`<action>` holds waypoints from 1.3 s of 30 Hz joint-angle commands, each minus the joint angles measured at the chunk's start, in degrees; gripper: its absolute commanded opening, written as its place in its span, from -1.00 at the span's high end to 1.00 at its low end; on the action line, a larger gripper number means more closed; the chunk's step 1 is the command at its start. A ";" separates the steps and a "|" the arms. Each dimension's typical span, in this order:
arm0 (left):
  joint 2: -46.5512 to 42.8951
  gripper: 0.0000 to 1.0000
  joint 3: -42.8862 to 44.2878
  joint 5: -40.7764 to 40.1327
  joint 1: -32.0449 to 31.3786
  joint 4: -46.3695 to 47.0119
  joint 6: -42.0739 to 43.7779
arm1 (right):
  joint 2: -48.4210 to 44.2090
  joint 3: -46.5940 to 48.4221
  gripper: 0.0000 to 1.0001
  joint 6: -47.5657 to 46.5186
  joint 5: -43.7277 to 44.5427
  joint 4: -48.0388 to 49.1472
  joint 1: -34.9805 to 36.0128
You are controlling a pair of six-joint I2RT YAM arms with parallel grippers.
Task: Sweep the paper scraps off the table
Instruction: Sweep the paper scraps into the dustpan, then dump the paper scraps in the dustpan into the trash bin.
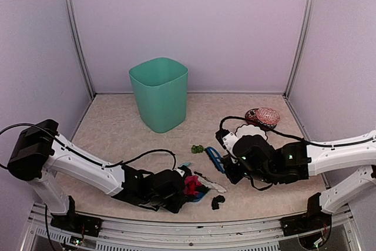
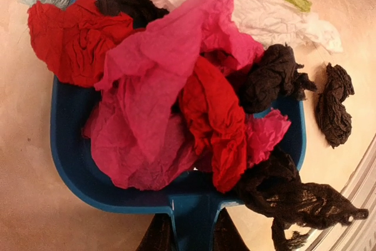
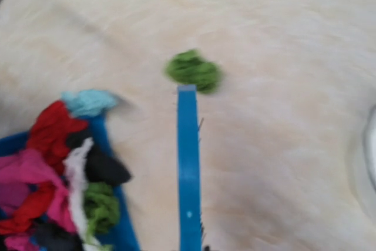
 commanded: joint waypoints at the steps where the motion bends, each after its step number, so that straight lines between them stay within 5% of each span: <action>1: -0.26 1.00 -1.92 -2.62 0.31 2.97 1.87 | -6.39 -3.49 1.00 7.31 8.83 -1.54 0.37; 18: -7.62 1.00 -0.25 -9.27 2.59 2.11 6.30 | -18.21 -11.86 1.00 14.93 13.82 -0.83 -1.84; 39: -18.39 1.00 14.66 -9.34 12.91 -16.84 14.41 | -19.27 -14.60 1.00 13.79 11.29 4.62 -6.21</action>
